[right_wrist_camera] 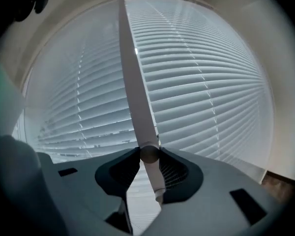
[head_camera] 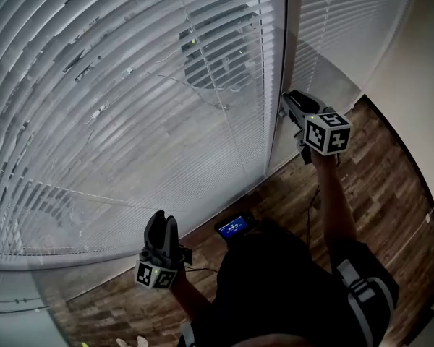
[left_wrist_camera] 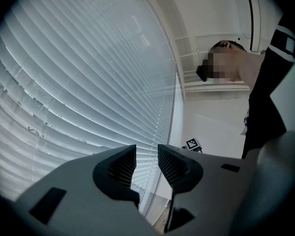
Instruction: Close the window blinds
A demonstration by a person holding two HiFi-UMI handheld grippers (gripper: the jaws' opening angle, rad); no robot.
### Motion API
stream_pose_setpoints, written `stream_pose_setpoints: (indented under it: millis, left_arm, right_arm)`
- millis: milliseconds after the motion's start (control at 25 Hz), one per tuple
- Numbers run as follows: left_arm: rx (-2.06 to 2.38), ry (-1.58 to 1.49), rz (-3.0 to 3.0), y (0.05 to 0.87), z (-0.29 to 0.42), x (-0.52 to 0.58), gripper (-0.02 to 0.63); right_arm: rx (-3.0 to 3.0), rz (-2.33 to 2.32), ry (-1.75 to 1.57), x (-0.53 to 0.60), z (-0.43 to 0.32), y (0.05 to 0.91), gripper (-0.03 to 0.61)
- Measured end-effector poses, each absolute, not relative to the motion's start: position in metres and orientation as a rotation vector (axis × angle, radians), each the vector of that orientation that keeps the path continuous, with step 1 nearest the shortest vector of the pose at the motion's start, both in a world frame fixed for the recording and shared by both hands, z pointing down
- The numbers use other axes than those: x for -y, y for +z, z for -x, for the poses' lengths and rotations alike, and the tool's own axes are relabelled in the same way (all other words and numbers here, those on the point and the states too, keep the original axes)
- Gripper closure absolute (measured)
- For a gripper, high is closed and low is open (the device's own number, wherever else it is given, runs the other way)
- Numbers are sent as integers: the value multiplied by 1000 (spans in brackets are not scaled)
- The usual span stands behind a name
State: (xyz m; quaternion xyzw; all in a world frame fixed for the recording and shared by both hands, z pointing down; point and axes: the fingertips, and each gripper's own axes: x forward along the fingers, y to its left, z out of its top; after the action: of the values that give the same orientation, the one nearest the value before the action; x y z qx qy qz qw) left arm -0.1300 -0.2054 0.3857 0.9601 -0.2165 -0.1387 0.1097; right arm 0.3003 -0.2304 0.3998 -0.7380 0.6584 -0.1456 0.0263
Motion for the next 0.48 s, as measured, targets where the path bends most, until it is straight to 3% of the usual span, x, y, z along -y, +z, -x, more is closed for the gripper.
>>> stream_pose_setpoints:
  millis: [80,280,480]
  left_arm:
    - [641,-403,-2822,386,128,205,479]
    - [651,-401,-2833,381,124,201,479]
    - [695,-356,-2839,384,129,193,479]
  right_arm:
    - [-2067,2272,-405,231,-300,399,449]
    - [-2187,2688,94,226,-294,390,433]
    - [-2261,2767,192,229,-287,394,432]
